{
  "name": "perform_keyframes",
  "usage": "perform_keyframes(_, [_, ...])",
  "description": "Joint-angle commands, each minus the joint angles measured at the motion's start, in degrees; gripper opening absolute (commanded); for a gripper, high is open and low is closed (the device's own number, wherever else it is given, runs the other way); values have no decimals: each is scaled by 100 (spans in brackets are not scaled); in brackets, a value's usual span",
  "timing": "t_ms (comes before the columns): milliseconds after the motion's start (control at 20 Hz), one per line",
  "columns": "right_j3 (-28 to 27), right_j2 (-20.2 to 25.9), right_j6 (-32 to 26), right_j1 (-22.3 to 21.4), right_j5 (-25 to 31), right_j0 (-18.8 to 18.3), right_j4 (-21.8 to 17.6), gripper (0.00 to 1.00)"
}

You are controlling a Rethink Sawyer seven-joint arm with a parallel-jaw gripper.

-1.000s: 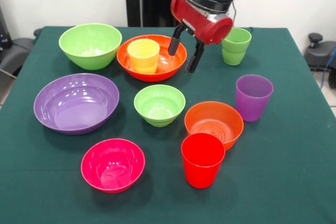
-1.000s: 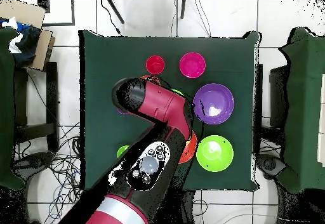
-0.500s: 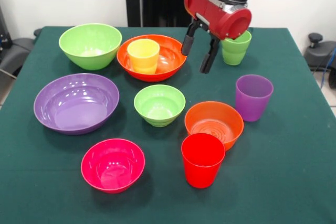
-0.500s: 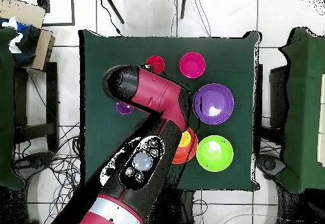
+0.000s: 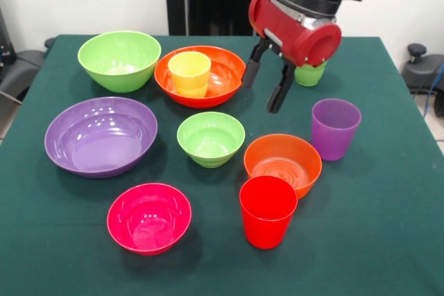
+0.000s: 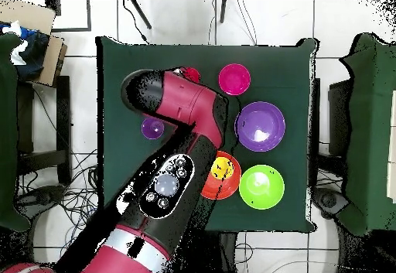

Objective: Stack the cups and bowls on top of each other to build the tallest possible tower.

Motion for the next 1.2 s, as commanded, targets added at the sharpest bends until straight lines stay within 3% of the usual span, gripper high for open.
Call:
perform_keyframes(50, [-451, 340, 1432, 625, 528, 86, 70, 100])
perform_keyframes(450, [-814, 234, 1701, 840, 689, 81, 121, 100])
perform_keyframes(1200, [-780, 295, 1659, 826, 664, 72, 116, 100])
